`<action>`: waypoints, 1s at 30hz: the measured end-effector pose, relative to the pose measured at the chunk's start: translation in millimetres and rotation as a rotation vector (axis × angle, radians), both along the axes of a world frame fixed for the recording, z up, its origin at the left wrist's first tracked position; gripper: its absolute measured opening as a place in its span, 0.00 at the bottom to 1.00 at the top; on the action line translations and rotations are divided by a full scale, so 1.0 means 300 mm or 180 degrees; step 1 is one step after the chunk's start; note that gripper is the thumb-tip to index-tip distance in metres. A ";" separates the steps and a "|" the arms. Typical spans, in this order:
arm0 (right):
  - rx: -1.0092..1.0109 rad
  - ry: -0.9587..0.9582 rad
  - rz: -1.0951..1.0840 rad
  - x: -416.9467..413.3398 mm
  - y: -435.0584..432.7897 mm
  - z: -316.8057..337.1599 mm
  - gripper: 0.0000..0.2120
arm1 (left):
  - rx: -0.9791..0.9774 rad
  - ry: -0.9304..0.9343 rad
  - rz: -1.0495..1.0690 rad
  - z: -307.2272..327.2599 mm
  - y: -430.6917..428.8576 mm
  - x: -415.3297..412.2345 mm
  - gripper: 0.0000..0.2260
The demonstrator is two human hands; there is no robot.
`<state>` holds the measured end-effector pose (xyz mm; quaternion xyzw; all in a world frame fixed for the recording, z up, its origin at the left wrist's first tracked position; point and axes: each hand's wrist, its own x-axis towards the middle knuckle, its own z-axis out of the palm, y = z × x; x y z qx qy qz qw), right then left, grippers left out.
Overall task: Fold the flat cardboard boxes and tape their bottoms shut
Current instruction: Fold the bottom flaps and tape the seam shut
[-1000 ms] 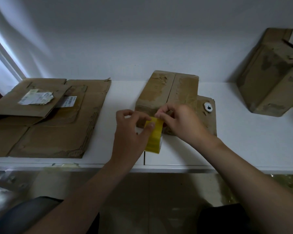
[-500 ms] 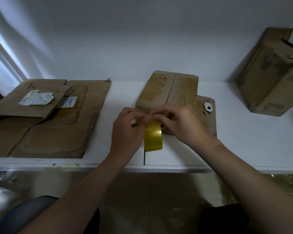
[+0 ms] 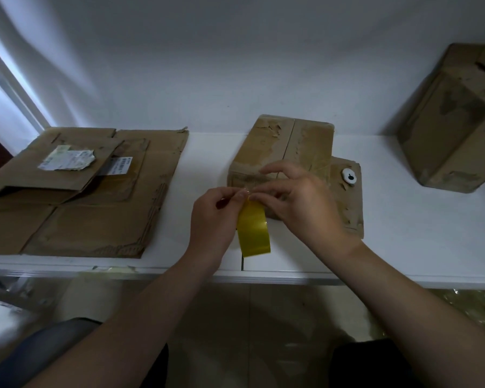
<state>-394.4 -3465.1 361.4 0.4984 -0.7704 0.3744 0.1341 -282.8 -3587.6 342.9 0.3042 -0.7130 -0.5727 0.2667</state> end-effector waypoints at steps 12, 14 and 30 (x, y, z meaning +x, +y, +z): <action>-0.0060 -0.0749 0.0110 -0.017 -0.004 -0.003 0.03 | 0.0735 0.0268 0.0021 0.030 0.006 -0.002 0.12; -0.0095 -0.0827 0.0087 -0.018 -0.002 0.002 0.03 | 0.1407 0.0155 -0.0333 0.041 0.003 -0.006 0.18; 0.0210 -0.1032 -0.0603 -0.013 -0.018 0.059 0.09 | 0.0973 -0.0074 -0.0848 0.068 -0.038 0.023 0.15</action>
